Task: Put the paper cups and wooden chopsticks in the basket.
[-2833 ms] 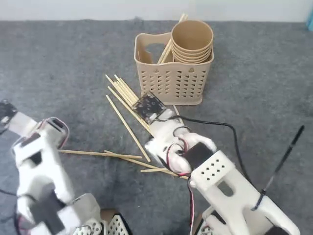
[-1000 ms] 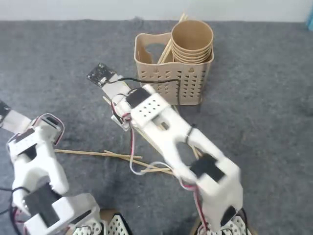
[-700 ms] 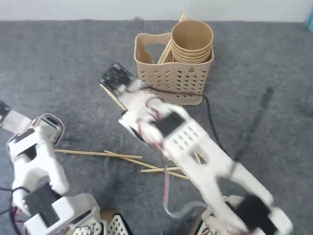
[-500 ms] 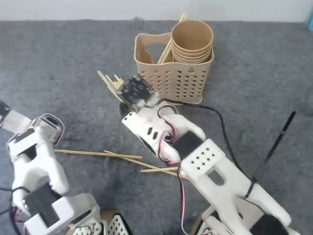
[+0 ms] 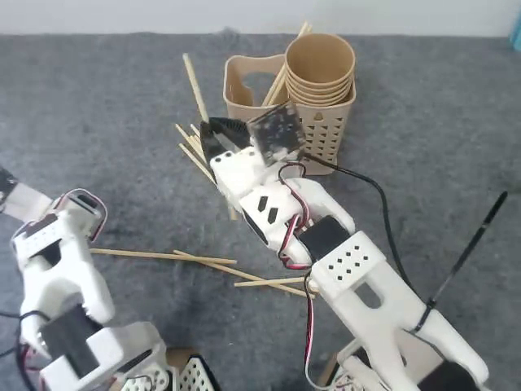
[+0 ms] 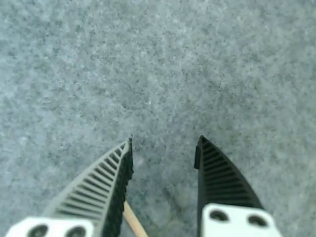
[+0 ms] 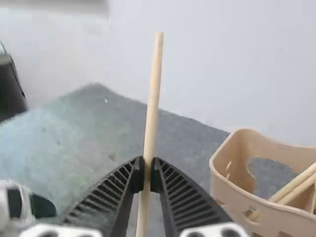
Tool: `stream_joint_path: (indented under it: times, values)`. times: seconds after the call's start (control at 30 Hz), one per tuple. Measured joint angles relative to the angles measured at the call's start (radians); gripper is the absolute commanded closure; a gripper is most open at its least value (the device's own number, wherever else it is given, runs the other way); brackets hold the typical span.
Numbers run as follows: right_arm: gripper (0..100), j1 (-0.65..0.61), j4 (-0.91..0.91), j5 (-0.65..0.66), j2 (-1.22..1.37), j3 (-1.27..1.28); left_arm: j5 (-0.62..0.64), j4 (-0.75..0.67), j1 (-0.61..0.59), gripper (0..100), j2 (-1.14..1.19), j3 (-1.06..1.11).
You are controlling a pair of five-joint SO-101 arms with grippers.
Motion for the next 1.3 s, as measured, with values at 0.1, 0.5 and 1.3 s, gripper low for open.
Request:
stream_joint_path:
  times: [0.1,0.5,1.3]
  values:
    - [99.1,0.000,-0.061,-0.153,0.000,0.000,0.000,0.000,0.000,80,0.000,0.000]
    - [99.1,0.114,-0.628,-0.187,-0.002,0.160,0.000,0.000,0.009,80,0.000,0.000]
    - [99.1,0.308,-1.046,-0.207,0.080,0.292,0.000,0.000,0.012,80,0.000,0.000]
